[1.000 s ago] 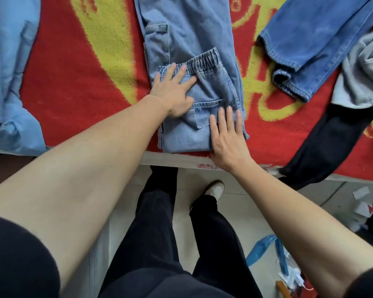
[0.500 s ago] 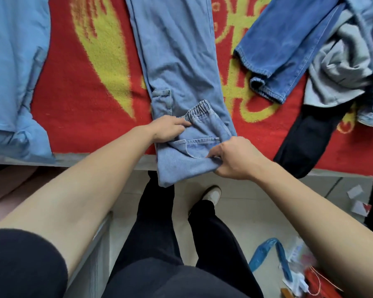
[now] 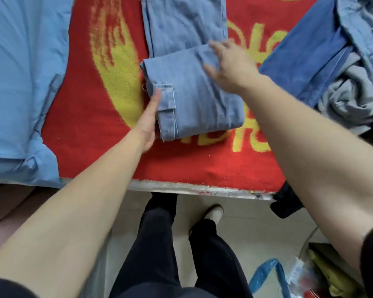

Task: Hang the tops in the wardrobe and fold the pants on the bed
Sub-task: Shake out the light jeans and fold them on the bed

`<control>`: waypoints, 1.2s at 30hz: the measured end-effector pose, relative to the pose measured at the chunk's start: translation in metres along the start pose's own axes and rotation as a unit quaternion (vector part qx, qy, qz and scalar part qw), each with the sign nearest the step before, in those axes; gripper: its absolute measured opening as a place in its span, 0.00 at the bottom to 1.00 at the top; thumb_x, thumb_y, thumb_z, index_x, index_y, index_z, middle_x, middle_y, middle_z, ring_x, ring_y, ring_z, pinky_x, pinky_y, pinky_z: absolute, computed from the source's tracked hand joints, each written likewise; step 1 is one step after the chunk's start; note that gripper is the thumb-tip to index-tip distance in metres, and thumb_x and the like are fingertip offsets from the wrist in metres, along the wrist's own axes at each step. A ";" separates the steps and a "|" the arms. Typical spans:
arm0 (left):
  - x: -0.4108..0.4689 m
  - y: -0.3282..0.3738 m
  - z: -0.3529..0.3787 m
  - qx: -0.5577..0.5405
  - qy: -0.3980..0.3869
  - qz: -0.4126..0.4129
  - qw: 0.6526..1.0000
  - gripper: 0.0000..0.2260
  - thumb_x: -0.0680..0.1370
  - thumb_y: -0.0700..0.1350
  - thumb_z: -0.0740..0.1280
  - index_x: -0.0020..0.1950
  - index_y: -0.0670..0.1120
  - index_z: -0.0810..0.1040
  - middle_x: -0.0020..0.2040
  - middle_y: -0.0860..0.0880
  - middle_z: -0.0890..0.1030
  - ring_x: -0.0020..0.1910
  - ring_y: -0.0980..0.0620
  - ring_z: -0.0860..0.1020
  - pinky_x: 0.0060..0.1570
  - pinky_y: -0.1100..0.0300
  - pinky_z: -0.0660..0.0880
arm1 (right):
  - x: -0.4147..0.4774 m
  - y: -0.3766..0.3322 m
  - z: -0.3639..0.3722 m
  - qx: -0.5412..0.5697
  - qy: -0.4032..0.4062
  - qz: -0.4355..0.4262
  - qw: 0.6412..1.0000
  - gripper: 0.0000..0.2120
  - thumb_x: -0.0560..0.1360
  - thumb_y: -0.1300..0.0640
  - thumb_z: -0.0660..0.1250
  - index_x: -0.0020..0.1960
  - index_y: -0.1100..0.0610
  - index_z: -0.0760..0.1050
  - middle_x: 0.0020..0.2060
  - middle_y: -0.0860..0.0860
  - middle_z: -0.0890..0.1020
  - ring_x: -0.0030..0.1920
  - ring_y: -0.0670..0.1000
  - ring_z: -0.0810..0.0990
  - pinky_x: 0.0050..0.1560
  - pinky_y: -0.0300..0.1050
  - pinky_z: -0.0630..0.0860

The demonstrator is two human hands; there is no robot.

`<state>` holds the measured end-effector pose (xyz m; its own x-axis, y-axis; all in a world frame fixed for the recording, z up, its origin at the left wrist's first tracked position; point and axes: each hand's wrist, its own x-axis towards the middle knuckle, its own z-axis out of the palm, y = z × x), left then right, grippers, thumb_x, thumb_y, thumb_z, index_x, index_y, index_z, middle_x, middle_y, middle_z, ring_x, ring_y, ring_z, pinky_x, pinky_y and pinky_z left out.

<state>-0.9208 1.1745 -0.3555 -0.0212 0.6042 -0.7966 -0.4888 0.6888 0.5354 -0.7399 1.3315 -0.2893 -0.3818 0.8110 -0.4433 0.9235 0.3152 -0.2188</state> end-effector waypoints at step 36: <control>0.038 -0.057 0.010 0.317 0.262 -0.025 0.911 0.26 0.78 0.65 0.61 0.60 0.45 0.80 0.57 0.47 0.82 0.58 0.45 0.79 0.61 0.51 0.73 | -0.005 0.066 0.112 -0.052 0.029 0.030 0.998 0.20 0.84 0.41 0.50 0.66 0.51 0.70 0.57 0.61 0.72 0.56 0.62 0.72 0.54 0.57 0.69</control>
<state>-0.8853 1.1623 -0.4135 -0.5067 0.4056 -0.7607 0.0970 0.9036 0.4172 -0.6814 1.2930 -0.3983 -0.3250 0.8563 -0.4013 0.9449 0.3119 -0.0996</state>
